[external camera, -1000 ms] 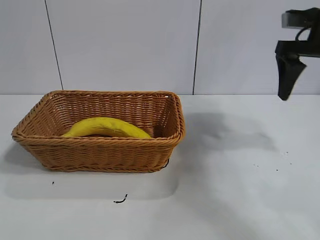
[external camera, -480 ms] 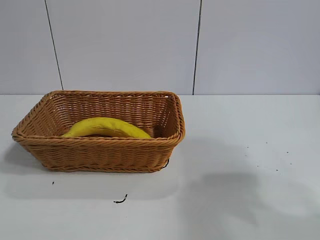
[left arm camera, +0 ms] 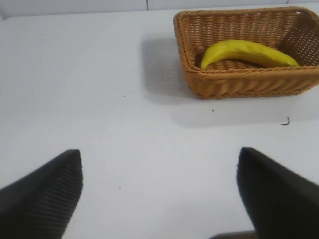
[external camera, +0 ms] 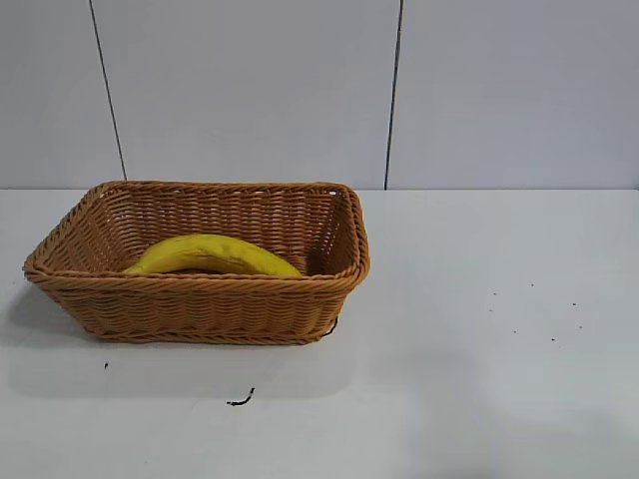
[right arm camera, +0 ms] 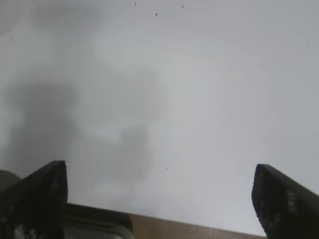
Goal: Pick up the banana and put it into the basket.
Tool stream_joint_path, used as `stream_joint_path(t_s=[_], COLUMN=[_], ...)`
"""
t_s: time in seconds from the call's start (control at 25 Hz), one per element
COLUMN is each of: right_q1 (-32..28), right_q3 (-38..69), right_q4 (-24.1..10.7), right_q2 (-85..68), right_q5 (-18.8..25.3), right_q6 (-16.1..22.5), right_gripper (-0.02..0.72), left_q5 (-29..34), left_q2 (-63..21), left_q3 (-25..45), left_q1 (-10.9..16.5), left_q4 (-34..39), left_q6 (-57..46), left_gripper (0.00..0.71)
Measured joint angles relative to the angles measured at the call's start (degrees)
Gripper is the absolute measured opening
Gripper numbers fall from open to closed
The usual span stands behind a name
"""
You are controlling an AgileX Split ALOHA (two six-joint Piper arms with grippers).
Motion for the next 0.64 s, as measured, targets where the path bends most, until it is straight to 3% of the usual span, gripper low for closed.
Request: stream_joint_path(t_s=[0.64], right_q1=[0.0], right_q3=[0.0], right_q4=[-0.6], right_q2=[-6.2], right_q5=[0.1], right_q6=[1.1], right_gripper=[0.689], left_q5=[0.0], left_q2=[0.0], left_q3=[0.0], left_q1=[0.0], left_q4=[0.0], left_q6=[0.0], left_gripper=[0.635])
